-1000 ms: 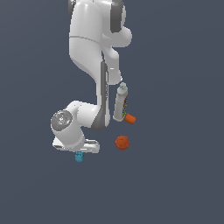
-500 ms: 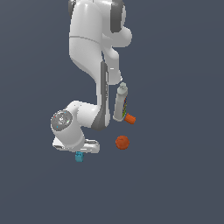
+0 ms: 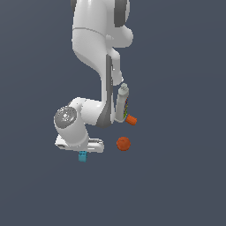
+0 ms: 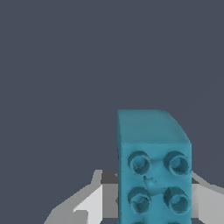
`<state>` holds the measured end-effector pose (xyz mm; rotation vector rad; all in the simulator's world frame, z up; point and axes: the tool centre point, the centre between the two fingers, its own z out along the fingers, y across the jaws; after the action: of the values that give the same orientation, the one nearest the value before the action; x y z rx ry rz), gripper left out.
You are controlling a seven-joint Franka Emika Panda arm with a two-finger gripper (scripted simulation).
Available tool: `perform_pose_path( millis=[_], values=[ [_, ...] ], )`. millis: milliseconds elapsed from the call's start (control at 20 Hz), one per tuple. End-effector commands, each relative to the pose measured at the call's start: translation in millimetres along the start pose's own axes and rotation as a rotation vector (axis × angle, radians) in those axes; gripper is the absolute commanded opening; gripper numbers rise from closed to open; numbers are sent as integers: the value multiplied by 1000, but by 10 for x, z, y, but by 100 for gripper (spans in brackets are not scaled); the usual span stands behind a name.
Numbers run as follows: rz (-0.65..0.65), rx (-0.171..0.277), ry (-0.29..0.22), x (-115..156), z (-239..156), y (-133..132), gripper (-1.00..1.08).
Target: Pick up a designated object from a clutter of objects.
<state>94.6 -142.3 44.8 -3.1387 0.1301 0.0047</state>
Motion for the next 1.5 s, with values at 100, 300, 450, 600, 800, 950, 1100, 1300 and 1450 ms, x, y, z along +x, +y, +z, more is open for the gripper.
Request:
perform_pose_path(
  millis=[100, 300, 450, 600, 800, 950, 1100, 1300, 1450],
  values=[
    [-1, 0, 2, -14, -288, -222, -100],
    [-1, 0, 2, -40, -644, -499, -100],
    [-1, -1, 2, -62, -950, -734, -100],
    [-1, -1, 2, -82, -1255, -968, -100],
    [0, -2, 3, -106, -1662, -1279, -100],
    [0, -2, 3, -122, -1964, -1510, -100],
    [0, -2, 3, -135, -2262, -1739, -100],
    [0, -2, 3, -147, -2650, -2039, -100],
    [0, -2, 3, -152, -2928, -2255, -100]
  ],
)
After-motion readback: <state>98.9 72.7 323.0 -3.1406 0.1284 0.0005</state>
